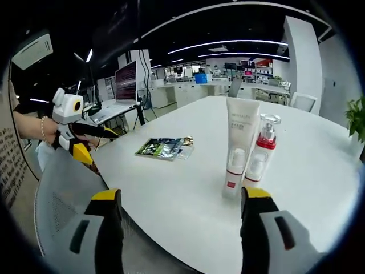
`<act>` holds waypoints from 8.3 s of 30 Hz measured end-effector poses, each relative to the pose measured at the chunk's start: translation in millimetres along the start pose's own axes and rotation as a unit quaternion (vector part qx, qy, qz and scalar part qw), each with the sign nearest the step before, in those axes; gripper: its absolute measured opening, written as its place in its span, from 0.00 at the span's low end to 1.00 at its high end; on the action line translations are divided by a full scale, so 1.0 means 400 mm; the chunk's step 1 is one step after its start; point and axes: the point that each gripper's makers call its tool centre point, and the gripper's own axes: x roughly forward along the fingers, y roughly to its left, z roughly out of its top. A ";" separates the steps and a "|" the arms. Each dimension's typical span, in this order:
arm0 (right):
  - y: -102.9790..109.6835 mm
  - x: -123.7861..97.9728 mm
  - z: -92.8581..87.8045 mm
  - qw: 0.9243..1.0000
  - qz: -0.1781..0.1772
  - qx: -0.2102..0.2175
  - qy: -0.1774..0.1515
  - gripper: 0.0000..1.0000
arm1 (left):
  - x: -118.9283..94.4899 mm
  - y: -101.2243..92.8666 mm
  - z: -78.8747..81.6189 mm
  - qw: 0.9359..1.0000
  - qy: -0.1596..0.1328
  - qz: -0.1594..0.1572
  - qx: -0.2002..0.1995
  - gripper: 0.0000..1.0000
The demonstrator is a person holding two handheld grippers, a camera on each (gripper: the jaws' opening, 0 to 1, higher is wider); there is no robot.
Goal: Arrange the skincare products in the storage area until every visible bottle or jar stands upright without overlapping.
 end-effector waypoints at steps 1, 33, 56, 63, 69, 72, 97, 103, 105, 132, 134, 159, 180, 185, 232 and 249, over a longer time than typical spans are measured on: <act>0.000 0.000 0.000 1.000 -0.001 0.000 0.000 0.86 | -0.001 0.000 0.003 1.000 -0.002 0.000 -0.001 0.96; -0.022 0.003 -0.027 0.999 -0.025 0.006 0.026 0.86 | 0.122 0.176 0.021 0.994 0.085 -0.007 0.073 0.97; -0.052 -0.001 -0.044 0.998 -0.055 0.019 0.040 0.85 | 0.278 0.361 -0.022 0.943 0.236 -0.043 0.231 0.92; -0.059 -0.001 -0.050 0.997 -0.061 0.023 0.046 0.84 | 0.318 0.381 -0.049 0.925 0.277 -0.067 0.252 0.91; -0.064 0.000 -0.057 0.996 -0.065 0.024 0.050 0.84 | 0.332 0.388 -0.061 0.918 0.296 -0.077 0.254 0.89; -0.064 0.001 -0.058 0.996 -0.065 0.024 0.052 0.83 | 0.336 0.393 -0.059 0.917 0.300 -0.079 0.252 0.86; -0.066 0.003 -0.065 0.996 -0.065 0.019 0.056 0.81 | 0.322 0.425 0.005 0.930 0.291 -0.048 0.219 0.04; -0.063 0.003 -0.062 0.996 -0.065 0.016 0.057 0.81 | 0.315 0.455 -0.043 0.923 0.297 -0.033 0.244 0.00; -0.064 0.002 -0.062 0.996 -0.066 0.018 0.056 0.81 | 0.312 0.452 -0.035 0.926 0.286 -0.021 0.247 0.00; -0.063 0.006 -0.066 0.995 -0.066 0.020 0.066 0.81 | 0.378 0.428 -0.005 0.917 0.324 -0.082 0.216 0.04; -0.065 0.006 -0.068 0.995 -0.067 0.020 0.067 0.81 | 0.378 0.425 -0.007 0.918 0.326 -0.084 0.212 0.00; 0.007 0.030 -0.019 0.999 -0.017 0.034 0.025 0.81 | 0.220 0.344 0.151 0.954 0.247 -0.071 0.153 0.00; 0.134 0.042 0.125 0.985 0.066 0.125 -0.100 0.80 | 0.110 0.055 0.260 0.973 0.160 -0.151 0.072 0.00; 0.161 0.059 0.161 0.969 0.100 0.184 -0.133 0.80 | 0.079 -0.012 0.300 0.973 0.145 -0.170 0.065 0.00; 0.117 -0.252 0.544 0.730 0.339 0.453 -0.384 0.00 | -0.092 -0.258 0.474 0.919 -0.140 -0.325 -0.174 0.08; 0.099 -0.138 0.453 0.820 0.233 0.415 -0.317 0.02 | -0.084 -0.318 0.404 0.856 -0.164 -0.354 -0.339 0.00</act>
